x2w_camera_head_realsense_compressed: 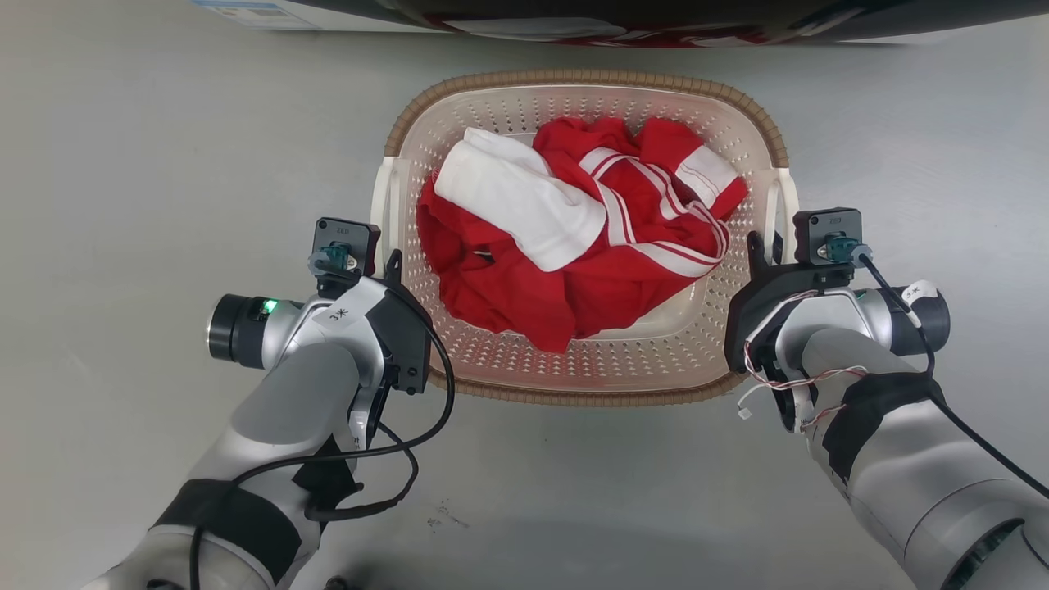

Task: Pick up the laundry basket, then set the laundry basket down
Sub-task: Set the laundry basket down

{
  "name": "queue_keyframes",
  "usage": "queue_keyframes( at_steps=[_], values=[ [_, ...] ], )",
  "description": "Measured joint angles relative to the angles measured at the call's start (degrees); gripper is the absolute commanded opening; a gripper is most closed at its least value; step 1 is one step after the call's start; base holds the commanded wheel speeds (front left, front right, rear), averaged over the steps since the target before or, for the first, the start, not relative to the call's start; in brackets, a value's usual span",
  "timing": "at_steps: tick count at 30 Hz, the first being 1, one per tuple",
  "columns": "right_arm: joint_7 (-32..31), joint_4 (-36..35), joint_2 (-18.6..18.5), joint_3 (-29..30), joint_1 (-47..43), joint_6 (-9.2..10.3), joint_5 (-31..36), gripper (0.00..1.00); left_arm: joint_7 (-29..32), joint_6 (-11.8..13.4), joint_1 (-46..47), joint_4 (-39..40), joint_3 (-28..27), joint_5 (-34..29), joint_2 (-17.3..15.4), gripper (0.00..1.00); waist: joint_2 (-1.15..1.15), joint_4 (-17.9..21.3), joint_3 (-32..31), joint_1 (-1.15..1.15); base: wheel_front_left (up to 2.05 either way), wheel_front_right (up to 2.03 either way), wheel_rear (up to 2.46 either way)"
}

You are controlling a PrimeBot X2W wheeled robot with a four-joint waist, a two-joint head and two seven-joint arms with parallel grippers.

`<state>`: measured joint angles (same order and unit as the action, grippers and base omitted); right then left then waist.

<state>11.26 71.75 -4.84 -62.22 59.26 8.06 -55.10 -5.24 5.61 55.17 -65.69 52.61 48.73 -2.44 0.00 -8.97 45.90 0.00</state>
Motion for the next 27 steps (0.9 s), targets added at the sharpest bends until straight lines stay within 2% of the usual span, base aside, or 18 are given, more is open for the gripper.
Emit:
queue_keyframes(
  at_steps=[1, 2, 3, 4, 5, 6, 7, 27],
  values=[
    [0.0, 0.1, 0.0, -0.1, 0.0, 0.0, 0.2, 0.42, -0.2, 0.0, 0.1, -0.1, 0.0, 0.0, 0.0, 0.0, 0.0, 0.0, 0.0, 0.0, 0.0, 0.0, 0.0],
    [0.0, 0.2, 0.0, -0.1, 0.0, 0.0, 0.2, 0.5, -0.5, 0.0, 0.2, -0.2, 0.0, 0.0, 0.1, 0.05, 0.0, -0.1, 0.1, 0.0, 0.0, 0.0, 0.0],
    [0.1, 0.3, 0.0, -0.1, 0.0, 0.0, 0.2, 0.81, -0.5, 0.0, 0.4, -0.3, 0.1, 0.0, 0.1, 0.22, 0.0, -0.1, 0.1, 0.0, 0.0, 0.0, 0.0],
    [0.2, 0.3, 0.1, -0.1, 0.0, 0.0, 0.2, 1.0, -0.7, 0.0, 0.7, -0.4, 0.1, 0.0, 0.2, 0.31, 0.0, -0.2, 0.1, 0.0, 0.0, 0.0, 0.0],
    [0.5, 0.4, 0.1, -0.1, 0.0, 0.0, 0.2, 1.0, -1.0, 0.0, 0.9, -0.5, 0.1, -0.1, 0.2, 0.43, 0.0, -0.2, 0.1, 0.0, 0.0, 0.0, 0.0],
    [0.6, 0.3, 0.1, -0.1, 0.0, -0.1, 0.2, 1.0, -1.0, 0.0, 0.9, -0.5, 0.2, -0.2, 0.3, 0.76, 0.0, -0.3, 0.1, 0.0, 0.0, 0.0, 0.0],
    [0.8, 0.3, 0.4, -0.2, 0.0, -0.27, 0.2, 1.0, -1.0, 0.0, 0.9, -0.7, 0.3, -0.2, 0.5, 1.0, 0.0, -0.3, 0.1, 0.0, 0.0, 0.0, 0.0],
    [1.4, 0.9, 0.9, -0.4, 0.0, -0.49, 0.6, 1.0, -3.0, 0.4, 0.7, -2.5, 0.6, 0.1, 0.8, 1.0, 0.0, -0.4, -2.3, 0.0, 0.0, 0.0, 0.0]
  ],
)
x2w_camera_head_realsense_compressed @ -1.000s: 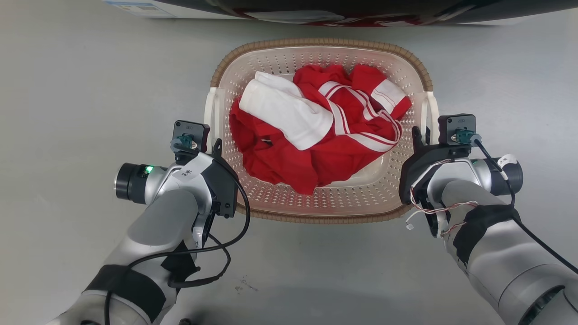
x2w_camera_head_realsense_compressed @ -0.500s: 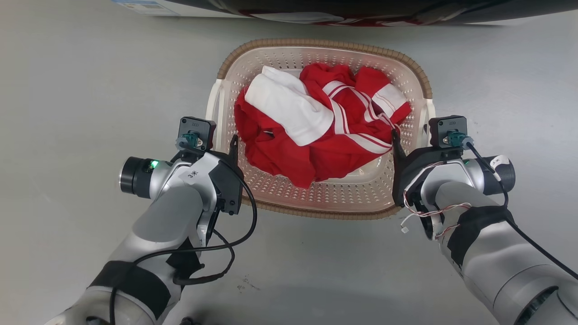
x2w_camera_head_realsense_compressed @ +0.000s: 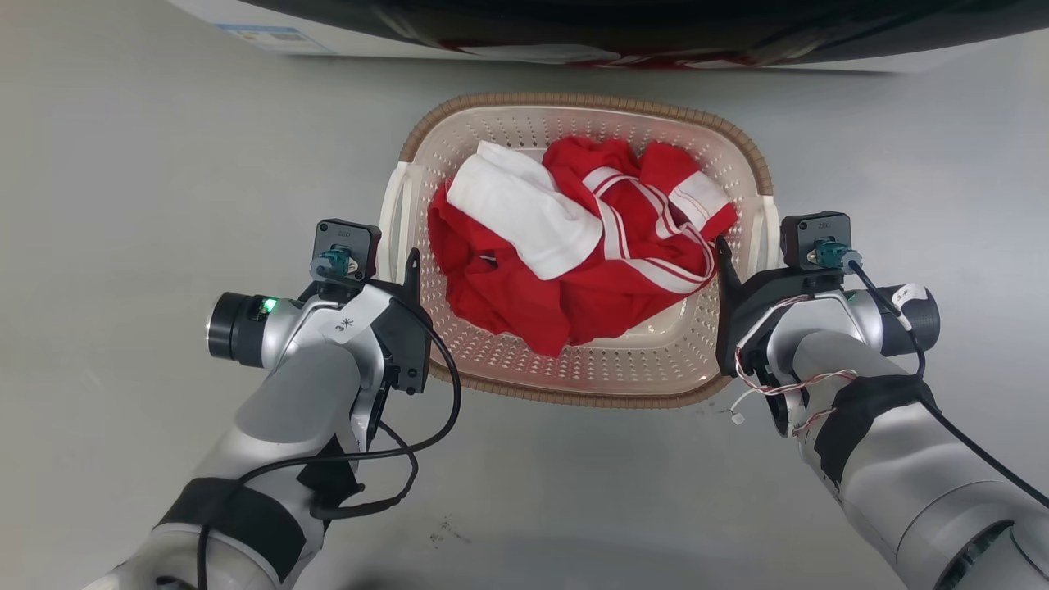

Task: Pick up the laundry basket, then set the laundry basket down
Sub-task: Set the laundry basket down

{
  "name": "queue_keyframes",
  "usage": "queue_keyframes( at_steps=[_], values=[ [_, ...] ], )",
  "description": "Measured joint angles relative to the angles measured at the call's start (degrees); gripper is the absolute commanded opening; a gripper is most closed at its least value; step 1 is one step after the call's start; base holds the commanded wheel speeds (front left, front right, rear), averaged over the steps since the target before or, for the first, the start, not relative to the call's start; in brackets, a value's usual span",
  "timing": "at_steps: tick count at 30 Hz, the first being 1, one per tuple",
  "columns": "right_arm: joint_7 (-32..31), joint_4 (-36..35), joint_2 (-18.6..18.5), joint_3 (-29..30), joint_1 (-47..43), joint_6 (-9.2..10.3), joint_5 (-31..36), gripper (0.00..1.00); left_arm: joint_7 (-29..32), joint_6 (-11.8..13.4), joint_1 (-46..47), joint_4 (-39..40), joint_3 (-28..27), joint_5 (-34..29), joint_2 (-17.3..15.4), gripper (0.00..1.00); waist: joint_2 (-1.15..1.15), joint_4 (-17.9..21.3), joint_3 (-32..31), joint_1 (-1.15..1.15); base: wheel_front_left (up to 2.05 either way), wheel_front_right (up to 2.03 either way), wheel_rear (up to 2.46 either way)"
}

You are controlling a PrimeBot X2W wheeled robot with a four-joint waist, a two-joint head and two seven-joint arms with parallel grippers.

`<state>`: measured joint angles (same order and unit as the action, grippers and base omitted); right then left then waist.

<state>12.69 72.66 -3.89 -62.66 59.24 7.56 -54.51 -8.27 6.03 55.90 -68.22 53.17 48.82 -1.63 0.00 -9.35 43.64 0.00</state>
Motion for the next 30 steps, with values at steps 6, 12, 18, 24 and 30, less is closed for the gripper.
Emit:
queue_keyframes(
  at_steps=[6, 12, 18, 24, 30],
  values=[
    [0.5, 0.1, 0.0, 0.4, 0.0, 0.0, 0.0, 1.0, -1.3, -0.1, -0.2, -1.5, 0.5, 0.0, 0.0, 1.0, 0.0, 0.3, -2.3, 0.0, 0.0, 0.0, 0.0],
    [1.0, 0.1, 0.0, 0.3, 0.0, -0.22, 0.1, 1.0, -3.3, -0.6, -1.7, -1.9, -0.1, 0.1, -0.1, 1.0, 0.0, 0.6, -5.5, 0.0, 0.0, 0.0, 0.0],
    [1.6, -0.3, 0.0, 1.5, -0.9, -1.19, 0.0, 1.0, -5.3, -1.5, -3.6, -2.0, -2.2, 1.2, -1.1, 1.0, 0.0, 1.2, -9.5, 0.0, 0.0, 0.0, 0.0],
    [1.6, -2.4, -0.1, 3.1, -3.6, -2.1, -0.4, 1.0, -6.0, -2.1, -6.2, -1.4, -3.1, 1.5, -2.2, 1.0, 0.0, 1.8, -14.2, 0.01, 0.0, 0.0, 0.0],
    [1.6, -6.4, -0.5, 6.7, -6.8, -2.09, -0.6, 1.0, -6.0, -2.4, -9.9, 1.9, -6.0, 1.6, -3.9, 1.0, 0.0, 2.5, -19.1, 0.01, 0.0, 0.0, 0.0]
  ],
)
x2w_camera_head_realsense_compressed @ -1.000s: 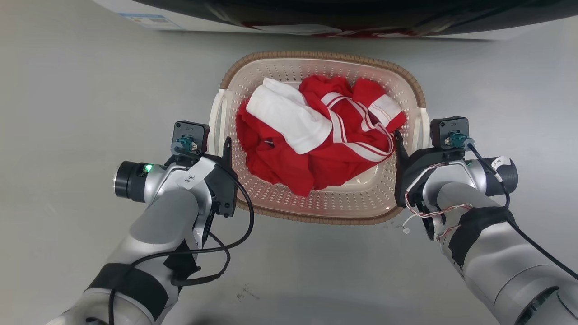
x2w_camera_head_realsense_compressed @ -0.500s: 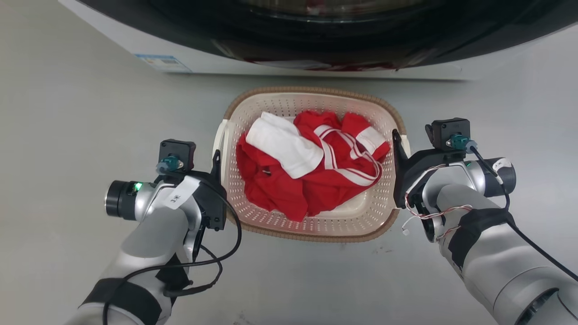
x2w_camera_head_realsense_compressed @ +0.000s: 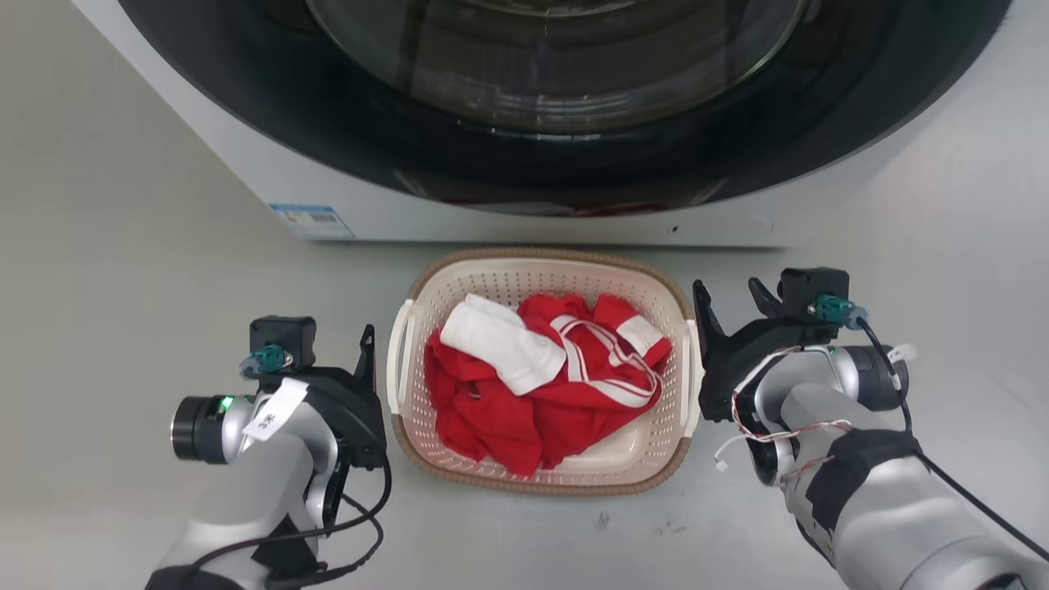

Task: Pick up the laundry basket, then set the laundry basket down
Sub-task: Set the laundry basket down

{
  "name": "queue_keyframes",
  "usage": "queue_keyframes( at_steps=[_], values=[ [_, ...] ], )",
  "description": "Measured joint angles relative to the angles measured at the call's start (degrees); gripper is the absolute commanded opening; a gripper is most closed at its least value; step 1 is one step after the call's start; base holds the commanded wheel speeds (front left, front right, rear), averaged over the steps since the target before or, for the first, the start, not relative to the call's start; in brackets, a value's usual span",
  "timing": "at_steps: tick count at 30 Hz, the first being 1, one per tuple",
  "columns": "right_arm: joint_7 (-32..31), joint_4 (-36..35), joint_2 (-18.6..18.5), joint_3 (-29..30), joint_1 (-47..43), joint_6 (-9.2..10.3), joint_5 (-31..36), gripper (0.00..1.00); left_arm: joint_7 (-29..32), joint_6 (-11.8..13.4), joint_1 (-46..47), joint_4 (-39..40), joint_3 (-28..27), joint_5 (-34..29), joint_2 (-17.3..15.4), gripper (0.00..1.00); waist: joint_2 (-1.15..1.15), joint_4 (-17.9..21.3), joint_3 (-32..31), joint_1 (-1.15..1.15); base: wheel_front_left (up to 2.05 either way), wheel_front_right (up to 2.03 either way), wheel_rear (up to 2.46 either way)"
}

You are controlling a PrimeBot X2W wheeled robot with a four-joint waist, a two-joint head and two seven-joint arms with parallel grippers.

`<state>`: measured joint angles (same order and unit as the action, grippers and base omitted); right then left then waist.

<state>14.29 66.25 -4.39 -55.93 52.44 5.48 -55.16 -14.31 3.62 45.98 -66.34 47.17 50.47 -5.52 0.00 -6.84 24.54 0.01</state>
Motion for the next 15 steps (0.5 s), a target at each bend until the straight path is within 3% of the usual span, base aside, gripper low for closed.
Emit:
queue_keyframes(
  at_steps=[15],
  values=[
    [0.0, -13.9, -3.4, 8.0, -14.8, 0.35, 3.4, 1.0, 0.0, 2.7, -15.9, 13.2, -7.8, -2.7, -4.0, 1.0, -0.01, 1.8, -12.8, 0.0, 0.0, 0.0, 0.0]
  ],
)
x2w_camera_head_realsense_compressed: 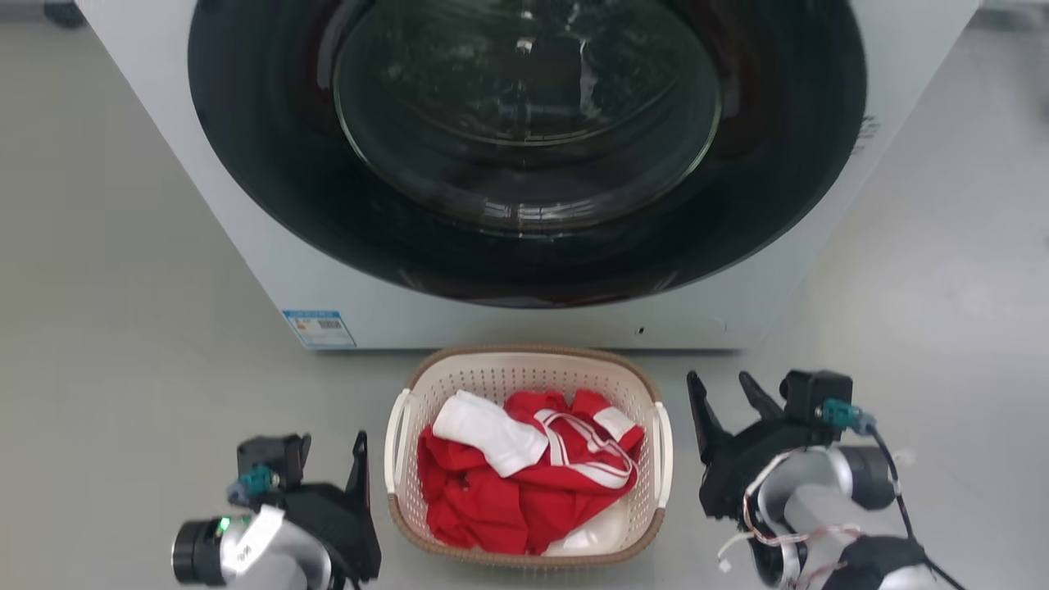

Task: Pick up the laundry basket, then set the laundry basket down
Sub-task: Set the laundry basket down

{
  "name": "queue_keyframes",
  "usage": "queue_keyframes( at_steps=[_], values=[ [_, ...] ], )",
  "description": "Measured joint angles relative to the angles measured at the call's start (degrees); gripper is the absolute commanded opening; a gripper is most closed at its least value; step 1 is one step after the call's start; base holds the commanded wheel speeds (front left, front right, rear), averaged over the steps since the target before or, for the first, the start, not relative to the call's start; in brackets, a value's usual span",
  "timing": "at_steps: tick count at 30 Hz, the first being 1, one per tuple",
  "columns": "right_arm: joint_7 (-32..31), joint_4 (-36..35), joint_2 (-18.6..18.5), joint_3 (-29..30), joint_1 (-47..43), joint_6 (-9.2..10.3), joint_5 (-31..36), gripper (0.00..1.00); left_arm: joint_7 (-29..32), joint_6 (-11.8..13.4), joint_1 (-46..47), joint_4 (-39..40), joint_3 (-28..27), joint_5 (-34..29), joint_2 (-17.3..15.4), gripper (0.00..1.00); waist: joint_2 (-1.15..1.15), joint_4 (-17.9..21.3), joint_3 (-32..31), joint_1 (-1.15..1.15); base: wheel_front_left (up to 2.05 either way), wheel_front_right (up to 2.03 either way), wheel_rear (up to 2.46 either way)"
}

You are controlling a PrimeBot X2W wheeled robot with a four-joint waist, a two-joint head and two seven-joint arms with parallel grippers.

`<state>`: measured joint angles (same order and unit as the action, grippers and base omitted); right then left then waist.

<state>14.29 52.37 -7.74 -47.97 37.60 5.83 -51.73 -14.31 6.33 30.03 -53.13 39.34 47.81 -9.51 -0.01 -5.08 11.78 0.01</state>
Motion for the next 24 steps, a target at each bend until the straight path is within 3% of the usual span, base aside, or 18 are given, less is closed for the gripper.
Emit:
queue_keyframes(
  at_steps=[12, 24],
  values=[
    [0.0, -17.1, -2.2, 6.4, -18.6, 1.22, 8.4, 1.0, 0.0, 0.8, -20.0, 15.0, -8.7, -7.6, -3.4, 1.0, 0.0, 1.5, -11.0, 0.0, 0.0, 0.0, 0.0],
    [0.0, -31.7, -3.5, 17.3, -32.3, 1.32, 17.3, 1.0, 0.0, 0.8, -32.3, 29.1, -22.8, -19.5, -1.9, 1.0, 0.0, 3.3, -16.2, 0.0, 0.0, 0.0, 0.0]
  ],
)
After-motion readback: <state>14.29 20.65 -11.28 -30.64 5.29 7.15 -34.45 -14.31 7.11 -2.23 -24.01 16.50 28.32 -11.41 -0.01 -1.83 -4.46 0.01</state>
